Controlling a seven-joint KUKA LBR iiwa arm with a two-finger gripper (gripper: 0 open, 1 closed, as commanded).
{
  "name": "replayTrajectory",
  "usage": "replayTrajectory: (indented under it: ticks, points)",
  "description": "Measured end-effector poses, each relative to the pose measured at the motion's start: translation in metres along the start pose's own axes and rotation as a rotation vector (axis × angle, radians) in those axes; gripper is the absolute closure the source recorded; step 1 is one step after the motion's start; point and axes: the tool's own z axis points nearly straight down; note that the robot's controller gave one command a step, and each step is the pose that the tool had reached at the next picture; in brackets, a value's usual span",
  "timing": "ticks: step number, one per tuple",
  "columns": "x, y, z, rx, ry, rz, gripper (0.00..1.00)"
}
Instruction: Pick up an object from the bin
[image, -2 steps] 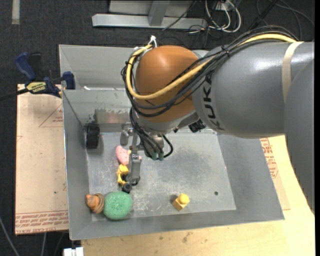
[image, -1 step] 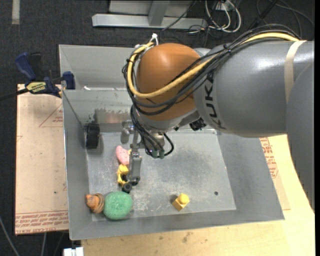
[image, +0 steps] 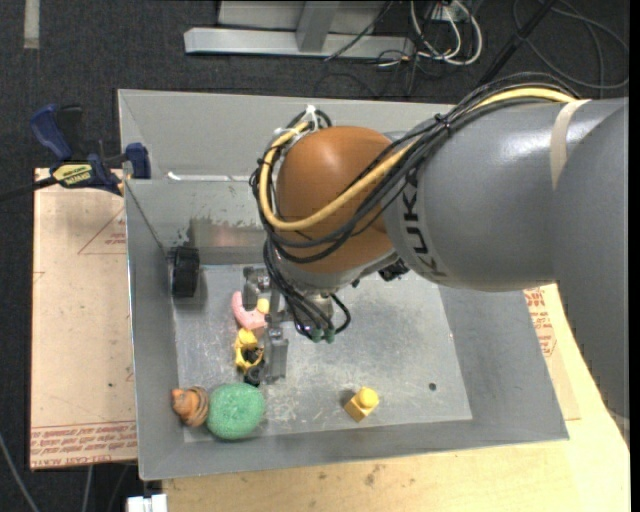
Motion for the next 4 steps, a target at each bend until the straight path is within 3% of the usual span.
replayTrajectory:
  ticks: [1, 2, 3, 4]
  points:
    - [-0.005, -0.014, 0.035, 0.000, 0.005, -0.220, 0.00]
    - [-0.007, -0.017, 0.092, 0.000, 0.001, -0.417, 0.00]
    - [-0.010, -0.019, 0.103, -0.004, -0.013, -0.485, 1.00]
    - [-0.010, -0.019, 0.103, -0.004, -0.013, -0.485, 1.00]
